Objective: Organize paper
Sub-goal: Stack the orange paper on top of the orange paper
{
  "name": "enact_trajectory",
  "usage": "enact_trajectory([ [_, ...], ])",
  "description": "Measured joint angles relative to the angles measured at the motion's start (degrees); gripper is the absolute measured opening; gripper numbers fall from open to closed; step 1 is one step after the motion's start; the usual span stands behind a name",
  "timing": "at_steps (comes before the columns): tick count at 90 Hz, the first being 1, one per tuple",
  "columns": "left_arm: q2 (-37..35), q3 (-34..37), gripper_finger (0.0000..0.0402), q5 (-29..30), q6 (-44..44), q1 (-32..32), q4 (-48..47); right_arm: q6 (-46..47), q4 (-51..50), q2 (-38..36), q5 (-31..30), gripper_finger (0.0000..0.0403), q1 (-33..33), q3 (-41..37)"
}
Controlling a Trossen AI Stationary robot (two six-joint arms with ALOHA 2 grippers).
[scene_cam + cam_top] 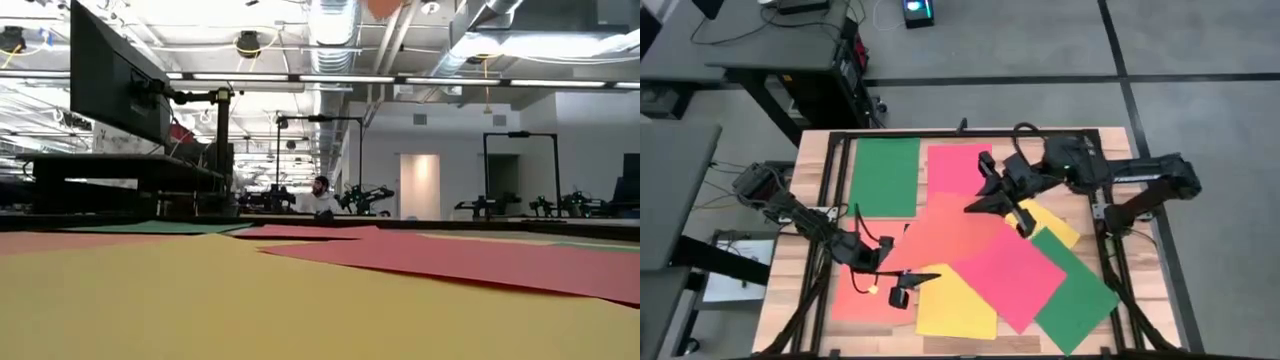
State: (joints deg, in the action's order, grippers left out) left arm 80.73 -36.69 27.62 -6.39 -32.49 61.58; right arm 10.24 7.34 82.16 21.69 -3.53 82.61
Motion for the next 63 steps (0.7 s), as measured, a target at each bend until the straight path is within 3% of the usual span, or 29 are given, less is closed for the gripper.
enact_trajectory([
  [21,0.0,0.0,0.0152,3.0,1.1,1.3,0.0,1.0,1.4,2.4,0.7,0.0,0.4,0.0],
  [37,0.0,0.0,0.0142,12.9,1.2,0.7,-1.9,1.9,0.7,2.4,1.2,0.0,0.4,0.0],
  [48,0.0,0.0,0.0106,17.2,0.3,-0.6,-1.8,1.9,0.2,1.9,1.5,0.0,-0.2,0.0],
  [63,-0.1,0.0,0.0016,19.1,-4.4,-3.1,0.6,1.9,-2.8,1.2,1.6,0.0,-0.6,0.1],
])
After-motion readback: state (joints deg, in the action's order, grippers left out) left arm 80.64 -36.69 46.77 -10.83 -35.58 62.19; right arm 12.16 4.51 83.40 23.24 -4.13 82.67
